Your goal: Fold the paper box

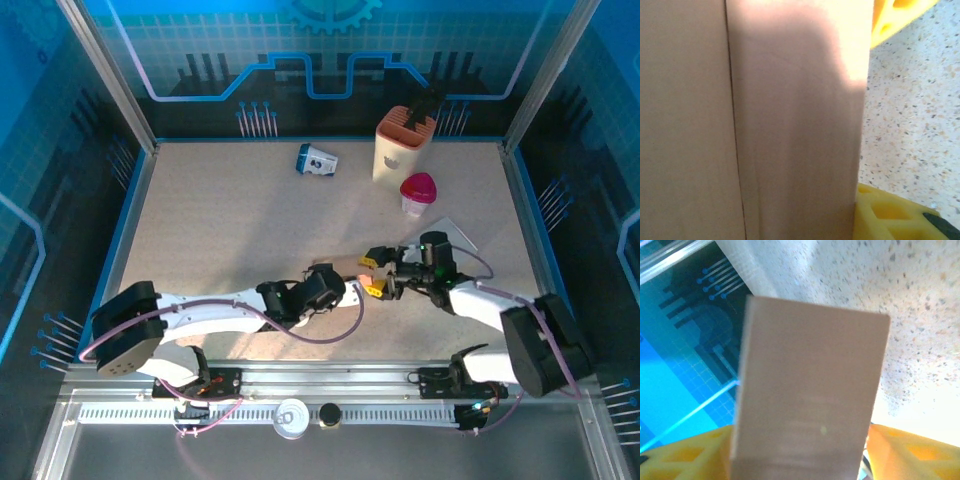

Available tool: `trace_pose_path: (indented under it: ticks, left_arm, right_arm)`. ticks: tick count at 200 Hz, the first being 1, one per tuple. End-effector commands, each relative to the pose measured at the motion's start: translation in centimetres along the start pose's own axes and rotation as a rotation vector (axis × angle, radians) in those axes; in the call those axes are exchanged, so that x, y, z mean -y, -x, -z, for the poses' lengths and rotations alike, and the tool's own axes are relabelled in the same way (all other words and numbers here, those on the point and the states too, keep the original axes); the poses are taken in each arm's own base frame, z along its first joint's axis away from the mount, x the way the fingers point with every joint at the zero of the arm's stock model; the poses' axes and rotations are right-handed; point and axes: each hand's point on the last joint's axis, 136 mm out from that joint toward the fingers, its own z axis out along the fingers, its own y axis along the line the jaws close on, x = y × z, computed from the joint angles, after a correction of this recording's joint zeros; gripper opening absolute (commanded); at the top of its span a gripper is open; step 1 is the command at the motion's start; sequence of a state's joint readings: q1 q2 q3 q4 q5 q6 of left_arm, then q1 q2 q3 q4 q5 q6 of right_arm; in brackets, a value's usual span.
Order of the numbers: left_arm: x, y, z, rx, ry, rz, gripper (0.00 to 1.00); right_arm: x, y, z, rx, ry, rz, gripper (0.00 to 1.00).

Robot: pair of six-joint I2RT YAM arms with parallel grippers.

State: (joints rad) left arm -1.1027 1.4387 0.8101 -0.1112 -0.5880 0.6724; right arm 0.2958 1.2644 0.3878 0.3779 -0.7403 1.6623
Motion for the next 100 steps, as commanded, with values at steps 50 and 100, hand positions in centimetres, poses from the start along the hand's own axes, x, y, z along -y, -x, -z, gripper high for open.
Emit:
trace_pose_path:
  ticks: [50, 100]
  left_arm:
    - [4.1, -1.0, 3.9, -0.114, -0.356, 0.187, 0.44]
    - [5.6, -1.3, 3.8, -0.208, -0.554, 0.268, 0.45]
  right_arm:
    - [-0.5, 1.0, 8.7, 0.324, -0.167, 0.244, 0.74]
    - [2.9, -1.4, 10.4, 0.518, -0.233, 0.318, 0.55]
